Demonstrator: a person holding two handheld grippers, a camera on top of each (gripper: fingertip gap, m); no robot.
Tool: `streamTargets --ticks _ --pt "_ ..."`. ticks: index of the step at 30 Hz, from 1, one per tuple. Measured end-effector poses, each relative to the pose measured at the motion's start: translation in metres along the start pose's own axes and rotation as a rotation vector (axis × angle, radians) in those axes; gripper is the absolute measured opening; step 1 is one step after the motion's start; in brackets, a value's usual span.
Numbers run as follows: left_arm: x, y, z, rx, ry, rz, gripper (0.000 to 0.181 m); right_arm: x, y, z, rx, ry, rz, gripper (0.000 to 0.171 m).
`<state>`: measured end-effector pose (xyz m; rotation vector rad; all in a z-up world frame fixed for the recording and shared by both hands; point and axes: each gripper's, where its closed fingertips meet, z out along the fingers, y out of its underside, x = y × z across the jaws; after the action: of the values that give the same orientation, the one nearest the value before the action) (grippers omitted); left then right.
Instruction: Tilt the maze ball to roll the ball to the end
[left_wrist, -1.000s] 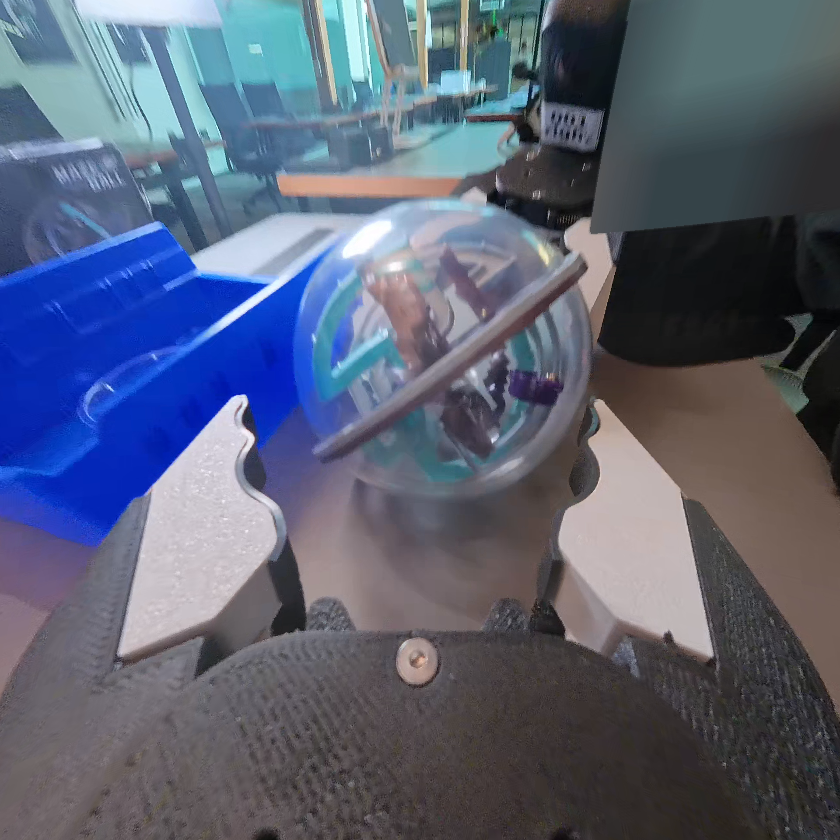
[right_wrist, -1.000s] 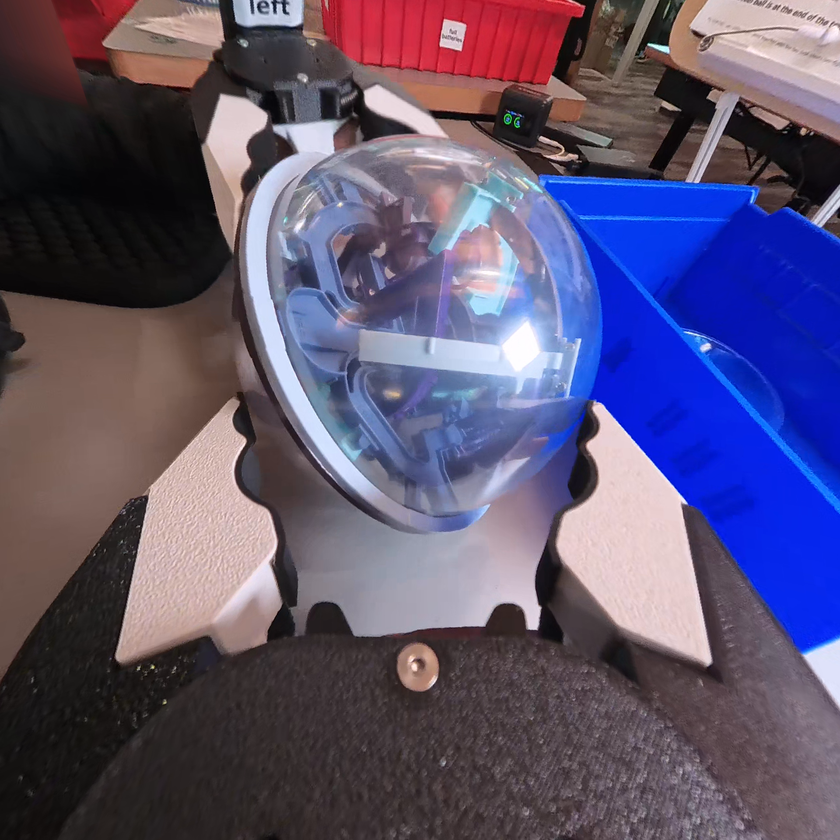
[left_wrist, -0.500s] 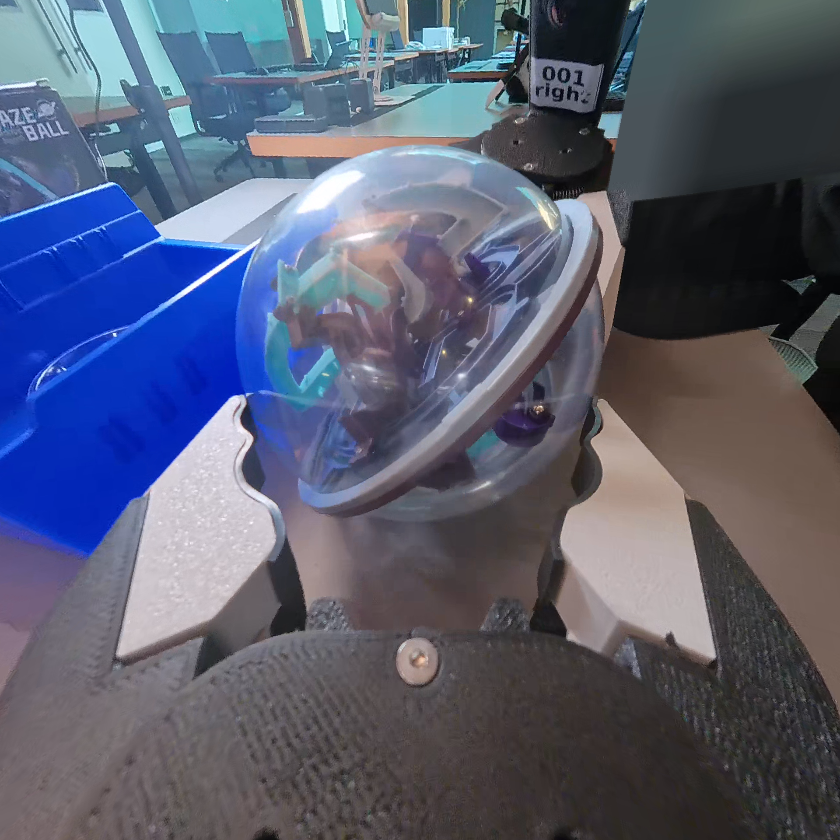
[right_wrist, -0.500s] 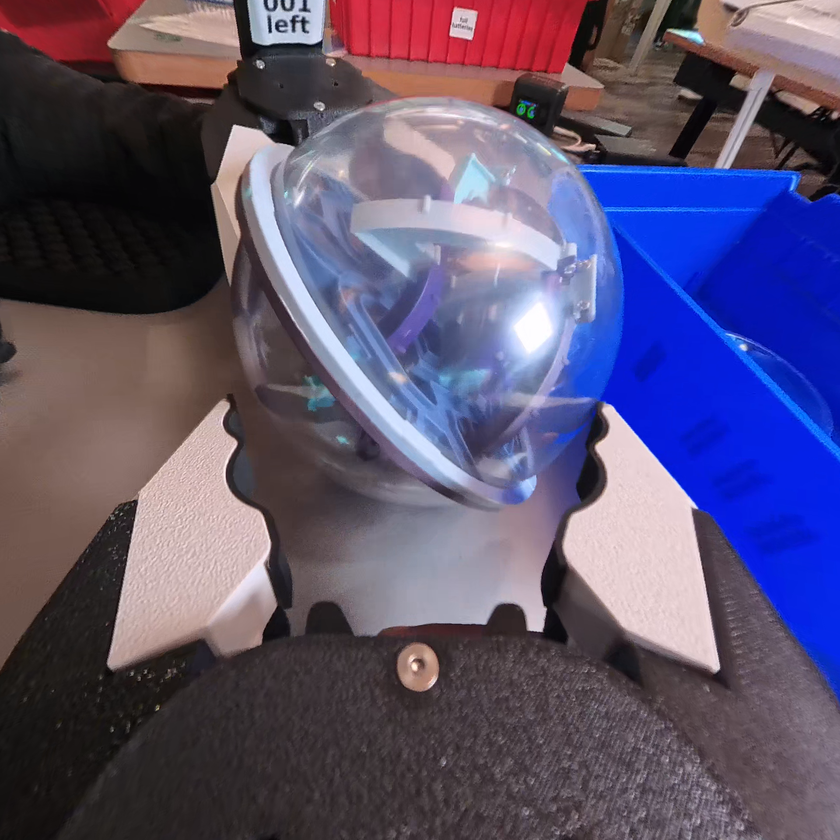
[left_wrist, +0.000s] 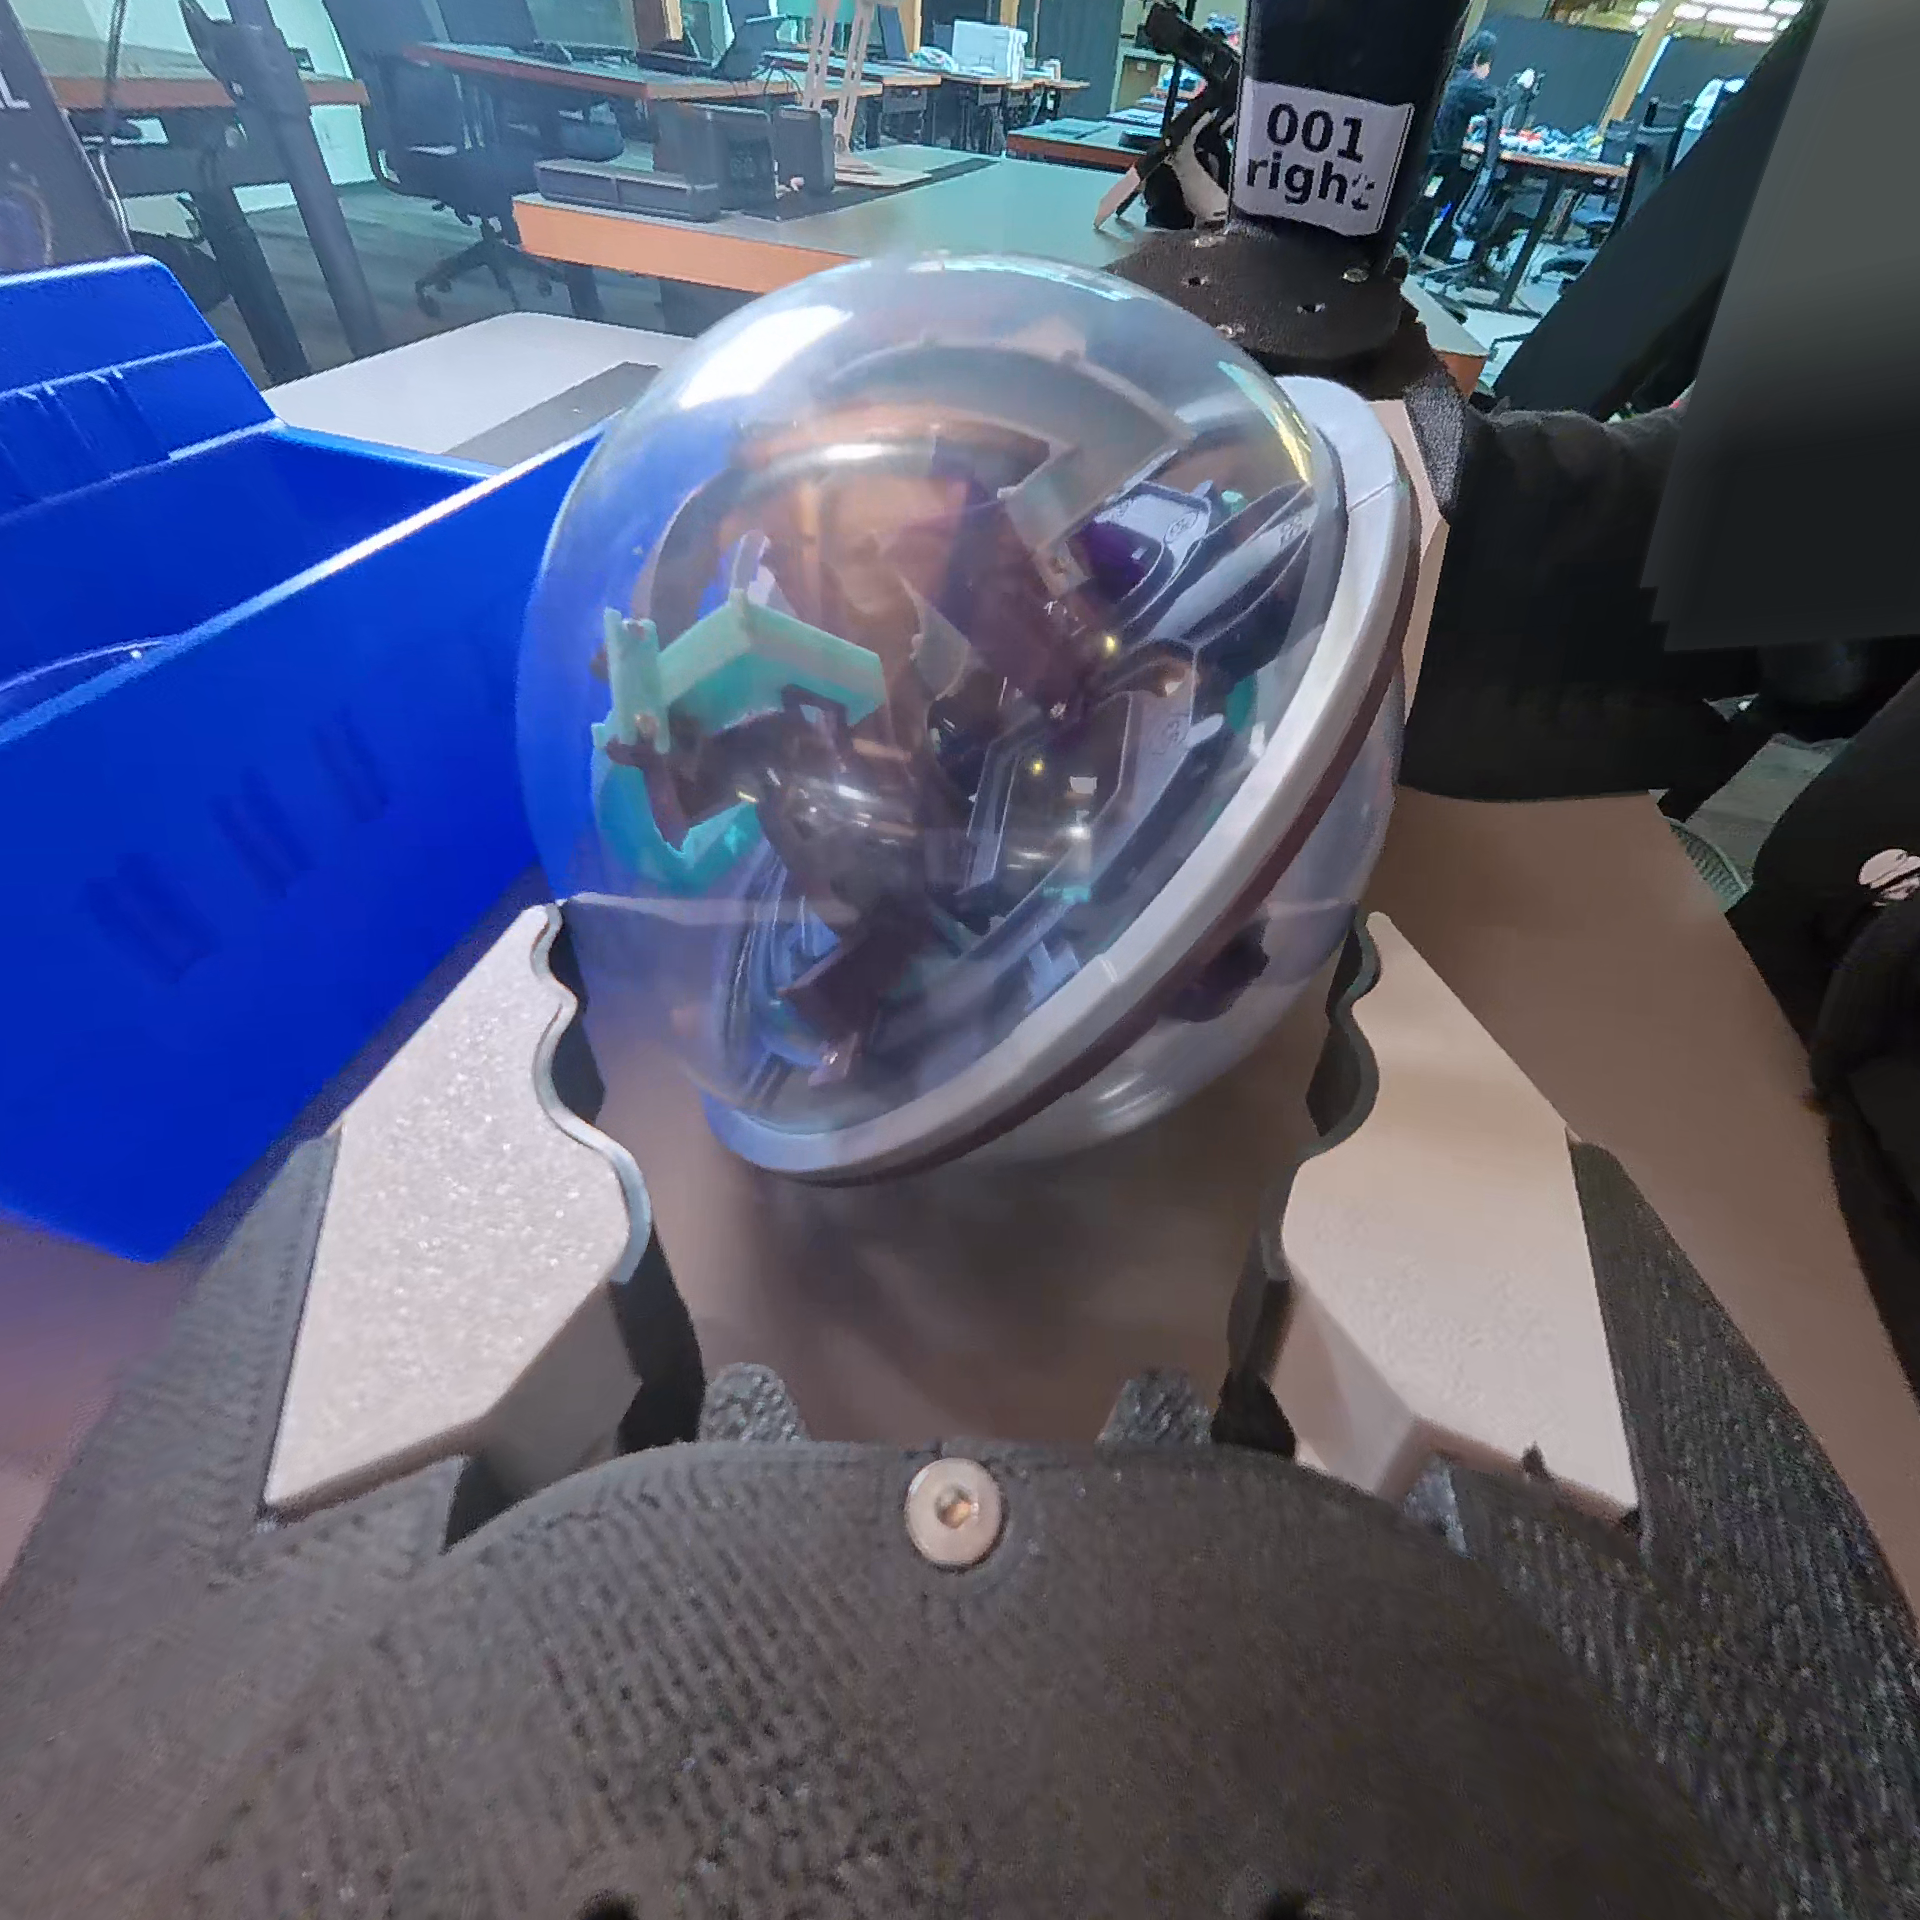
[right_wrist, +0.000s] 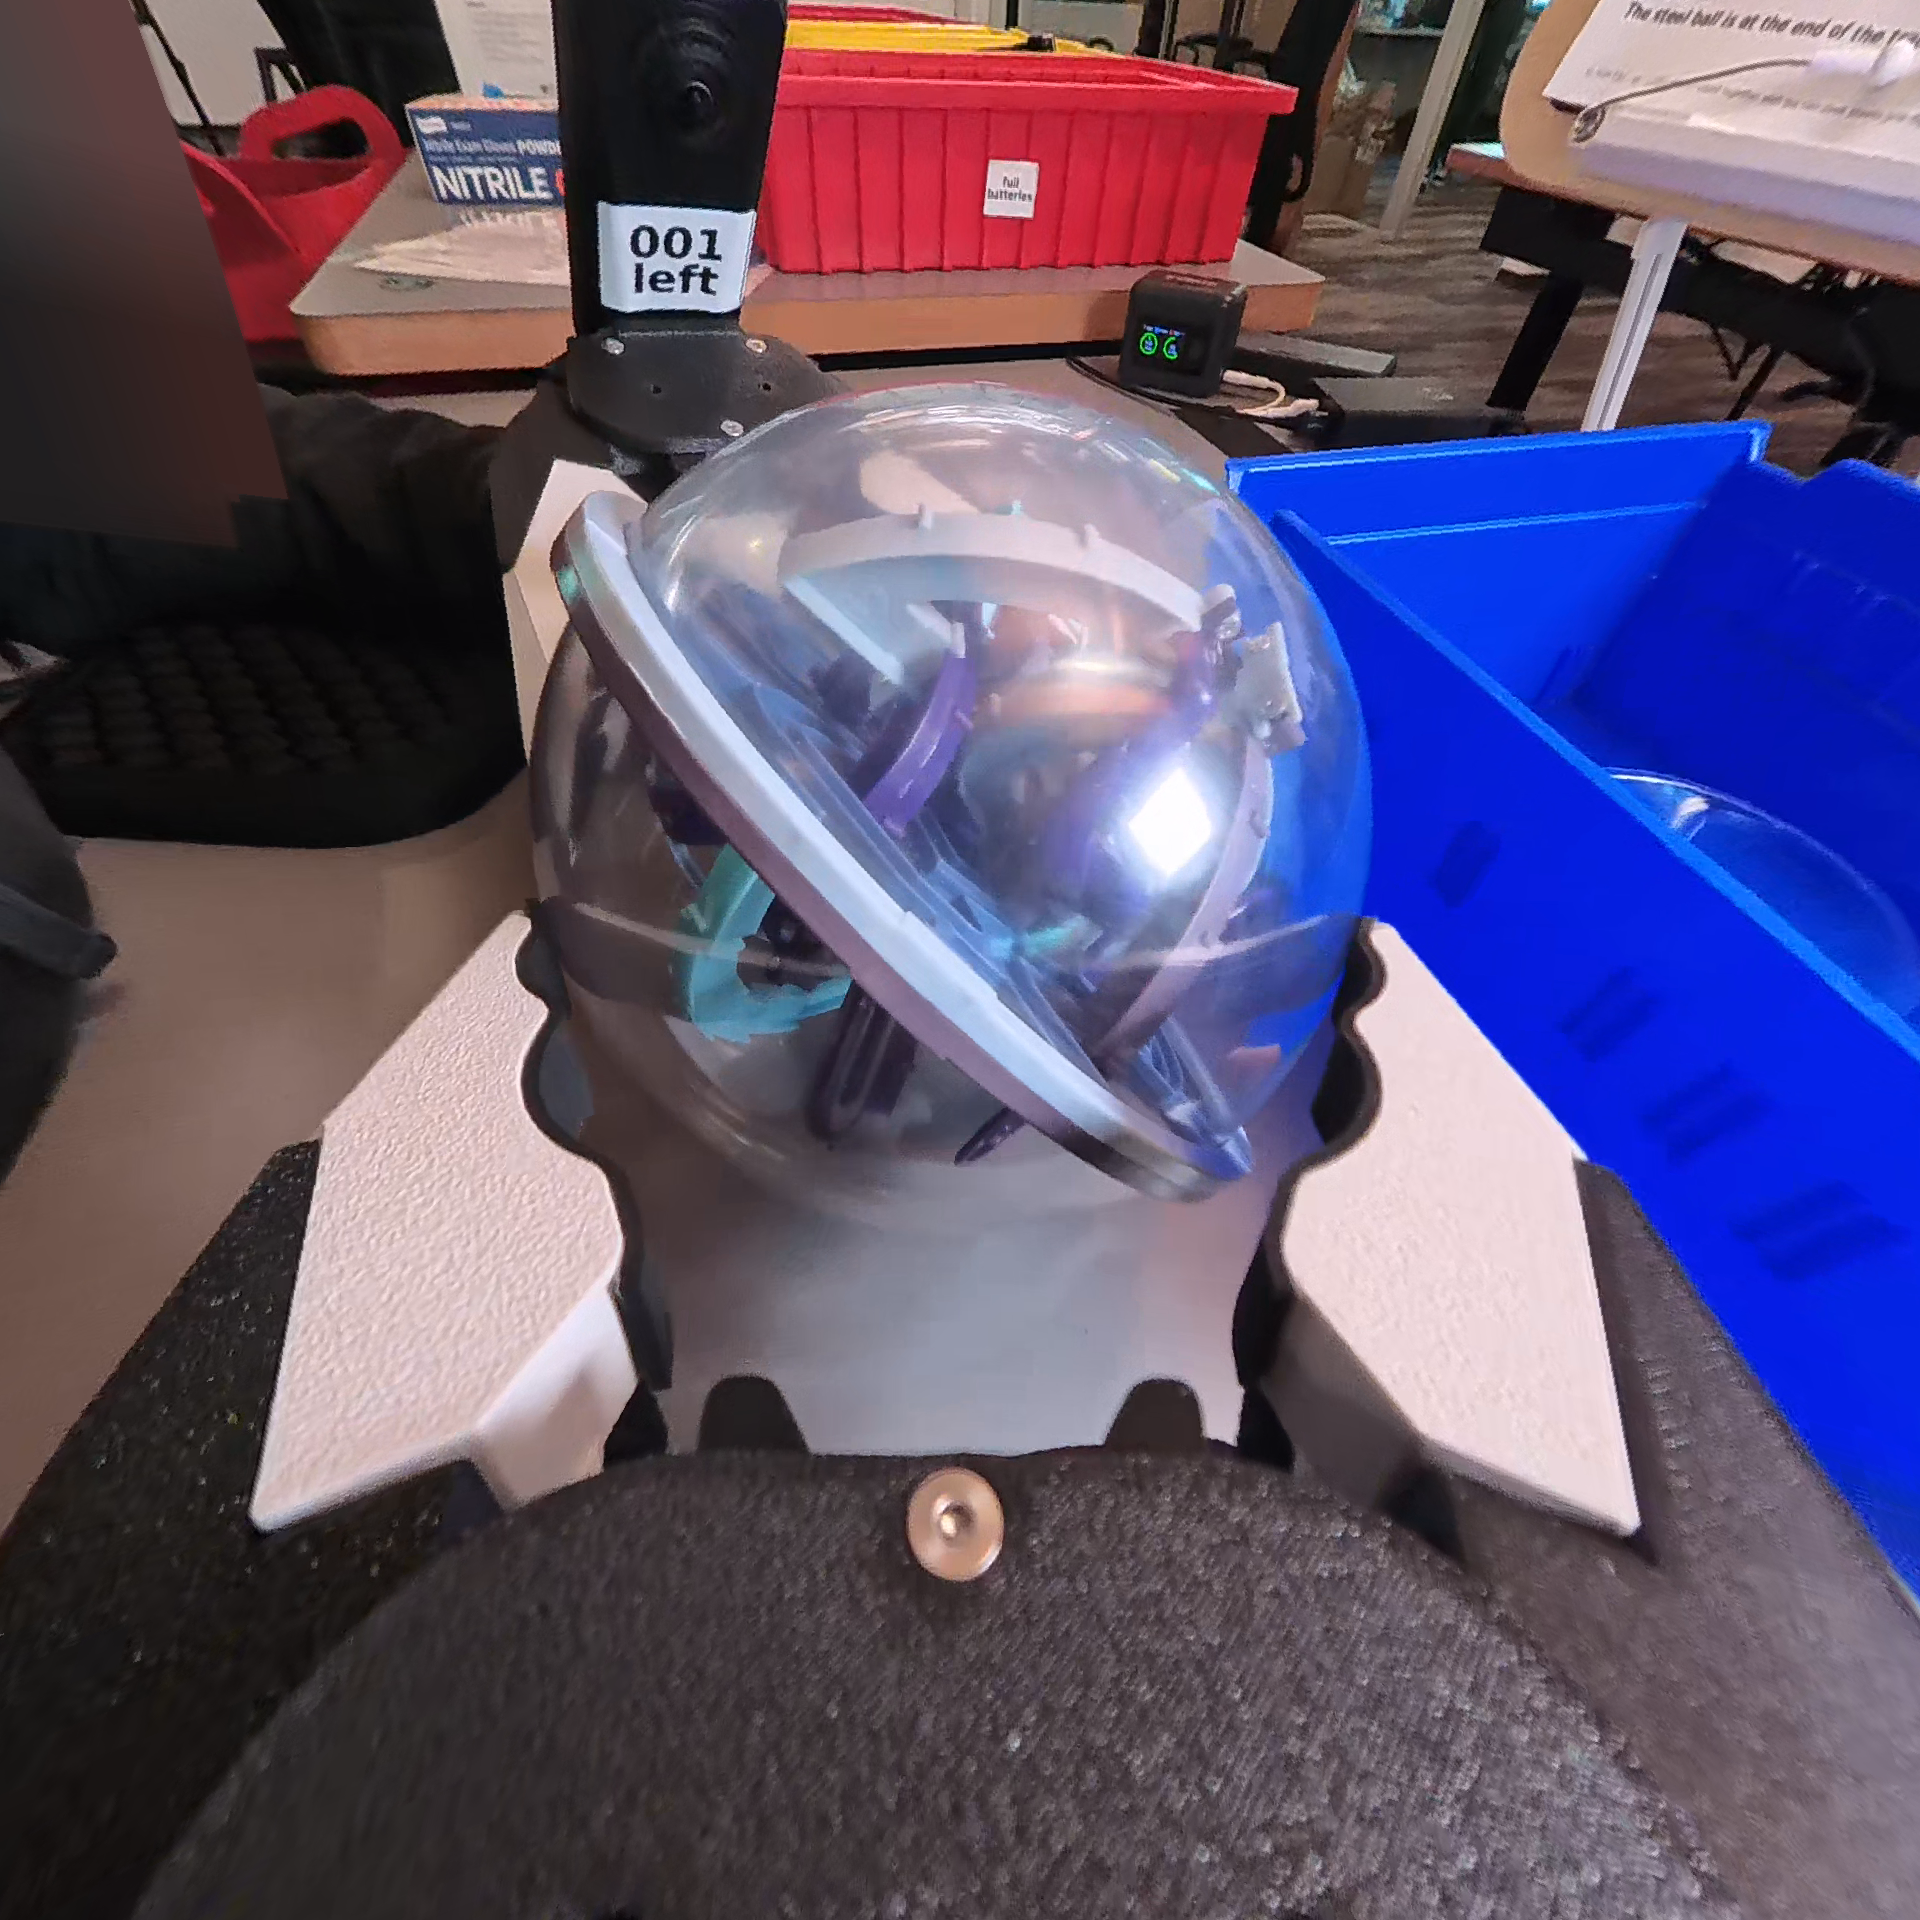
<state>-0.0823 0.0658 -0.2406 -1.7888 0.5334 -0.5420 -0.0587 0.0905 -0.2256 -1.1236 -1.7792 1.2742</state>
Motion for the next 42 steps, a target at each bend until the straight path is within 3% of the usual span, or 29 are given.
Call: streamTargets --ticks 1,17,33,42 --pt "0.0 -0.001 0.0 0.002 0.001 -0.009 0.139 0.0 0.0 0.0 0.001 -0.005 0.015 0.143" --pt "0.004 -0.016 -0.006 0.044 -0.051 0.052 0.14 -0.006 0.012 0.005 0.012 -0.075 0.145 0.144" --pt "0.006 -0.006 -0.01 0.064 -0.049 0.219 0.139 -0.01 0.004 0.003 0.023 -0.003 -0.036 0.14" --pt "0.004 0.007 -0.009 -0.001 -0.042 0.235 0.139 -0.012 -0.012 -0.001 0.072 0.009 -0.053 0.136"
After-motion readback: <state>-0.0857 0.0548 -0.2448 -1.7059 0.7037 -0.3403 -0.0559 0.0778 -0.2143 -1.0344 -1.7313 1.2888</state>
